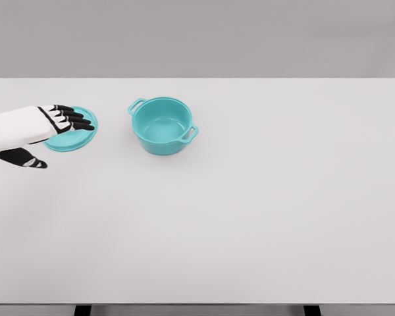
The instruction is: Cover the pot with left arm
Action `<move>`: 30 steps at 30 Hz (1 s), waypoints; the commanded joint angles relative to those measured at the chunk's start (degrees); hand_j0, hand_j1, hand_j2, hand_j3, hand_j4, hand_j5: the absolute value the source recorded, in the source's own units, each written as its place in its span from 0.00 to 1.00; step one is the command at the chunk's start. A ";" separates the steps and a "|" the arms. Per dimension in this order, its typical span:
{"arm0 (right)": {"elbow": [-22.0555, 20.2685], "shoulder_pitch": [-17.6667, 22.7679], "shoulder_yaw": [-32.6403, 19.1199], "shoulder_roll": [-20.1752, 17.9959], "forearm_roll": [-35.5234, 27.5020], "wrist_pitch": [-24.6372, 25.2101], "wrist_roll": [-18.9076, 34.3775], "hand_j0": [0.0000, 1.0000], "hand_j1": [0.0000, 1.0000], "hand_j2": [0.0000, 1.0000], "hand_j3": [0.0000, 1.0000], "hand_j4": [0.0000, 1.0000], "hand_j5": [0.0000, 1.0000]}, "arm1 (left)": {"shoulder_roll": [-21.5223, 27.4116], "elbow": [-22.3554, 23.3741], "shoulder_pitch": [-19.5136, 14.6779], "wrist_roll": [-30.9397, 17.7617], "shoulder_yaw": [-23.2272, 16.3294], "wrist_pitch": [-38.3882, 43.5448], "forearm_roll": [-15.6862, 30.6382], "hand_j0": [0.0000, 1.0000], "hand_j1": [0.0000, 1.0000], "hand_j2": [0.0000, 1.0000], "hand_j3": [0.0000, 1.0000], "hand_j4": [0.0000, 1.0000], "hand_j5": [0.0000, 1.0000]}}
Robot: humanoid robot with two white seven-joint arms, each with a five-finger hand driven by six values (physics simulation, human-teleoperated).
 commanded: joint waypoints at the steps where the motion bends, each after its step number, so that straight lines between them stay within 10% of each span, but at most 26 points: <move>1: 0.11 0.00 -0.03 0.00 -0.05 -0.03 0.01 1.00 1.00 1.00 1.00 1.00 1.00 | -0.52 0.05 0.00 -0.01 -0.01 0.11 0.56 1.00 1.00 1.00 1.00 1.00 1.00; 10: 0.02 0.09 -0.03 0.00 -0.05 -0.03 0.01 1.00 1.00 1.00 1.00 1.00 1.00 | -12.91 25.01 -17.75 -0.01 -13.90 0.11 -0.24 1.00 1.00 1.00 1.00 1.00 1.00; 26: 0.11 0.09 -0.03 0.00 -0.05 -0.03 0.01 1.00 1.00 1.00 1.00 1.00 1.00 | -24.51 53.04 -26.54 -4.14 -15.83 0.11 -5.07 1.00 1.00 1.00 1.00 1.00 1.00; 30: 0.11 0.09 -0.03 0.00 -0.05 -0.03 0.01 1.00 1.00 1.00 1.00 1.00 1.00 | -25.04 53.40 -26.89 -3.96 -16.18 0.11 -4.98 1.00 1.00 1.00 1.00 1.00 1.00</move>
